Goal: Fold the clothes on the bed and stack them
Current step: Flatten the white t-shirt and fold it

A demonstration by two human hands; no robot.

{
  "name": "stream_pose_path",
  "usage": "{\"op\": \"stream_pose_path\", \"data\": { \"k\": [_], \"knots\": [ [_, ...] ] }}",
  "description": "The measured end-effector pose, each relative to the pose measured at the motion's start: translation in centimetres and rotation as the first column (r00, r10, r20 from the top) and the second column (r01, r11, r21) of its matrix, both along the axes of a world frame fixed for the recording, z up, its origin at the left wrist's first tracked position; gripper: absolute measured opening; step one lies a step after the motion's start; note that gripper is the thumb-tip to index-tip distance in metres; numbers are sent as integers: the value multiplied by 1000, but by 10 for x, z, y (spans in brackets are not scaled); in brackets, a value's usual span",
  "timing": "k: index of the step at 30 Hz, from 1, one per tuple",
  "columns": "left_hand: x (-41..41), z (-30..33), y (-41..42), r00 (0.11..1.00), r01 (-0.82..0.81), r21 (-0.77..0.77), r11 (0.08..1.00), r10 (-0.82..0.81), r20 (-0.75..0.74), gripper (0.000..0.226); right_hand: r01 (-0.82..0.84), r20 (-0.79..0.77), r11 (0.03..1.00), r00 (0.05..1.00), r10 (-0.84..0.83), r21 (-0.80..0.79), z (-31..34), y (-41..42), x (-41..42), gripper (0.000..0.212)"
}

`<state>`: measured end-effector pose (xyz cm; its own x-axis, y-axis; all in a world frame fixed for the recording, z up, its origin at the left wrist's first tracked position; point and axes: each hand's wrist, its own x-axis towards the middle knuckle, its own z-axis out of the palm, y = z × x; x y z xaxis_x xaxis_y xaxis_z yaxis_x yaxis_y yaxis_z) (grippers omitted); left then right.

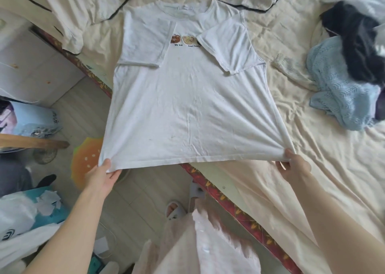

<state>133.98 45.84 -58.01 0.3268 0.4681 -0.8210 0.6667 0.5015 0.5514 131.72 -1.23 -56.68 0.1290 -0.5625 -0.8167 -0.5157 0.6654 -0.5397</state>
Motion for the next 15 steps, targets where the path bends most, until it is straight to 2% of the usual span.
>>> {"op": "stream_pose_path", "data": {
  "k": [2, 6, 11, 15],
  "knots": [
    [-7, 9, 2, 999, -32, 51, 998, 32, 5, 38, 44, 13, 999, 999, -44, 7, 11, 1, -11, 10],
    [-24, 23, 15, 999, -50, 137, 989, 46, 26, 44, 160, 4, 987, 987, -160, -8, 31, 0, -37, 27],
    [-43, 36, 22, 998, -33, 100, 994, 27, 58, 44, 344, -8, 939, 939, -344, 16, 46, 6, -63, 39],
    [-54, 40, 26, 998, -68, 50, 996, 68, 0, 44, 418, 42, 907, 906, -420, 47, 52, 15, -71, 26]
  ]
}}
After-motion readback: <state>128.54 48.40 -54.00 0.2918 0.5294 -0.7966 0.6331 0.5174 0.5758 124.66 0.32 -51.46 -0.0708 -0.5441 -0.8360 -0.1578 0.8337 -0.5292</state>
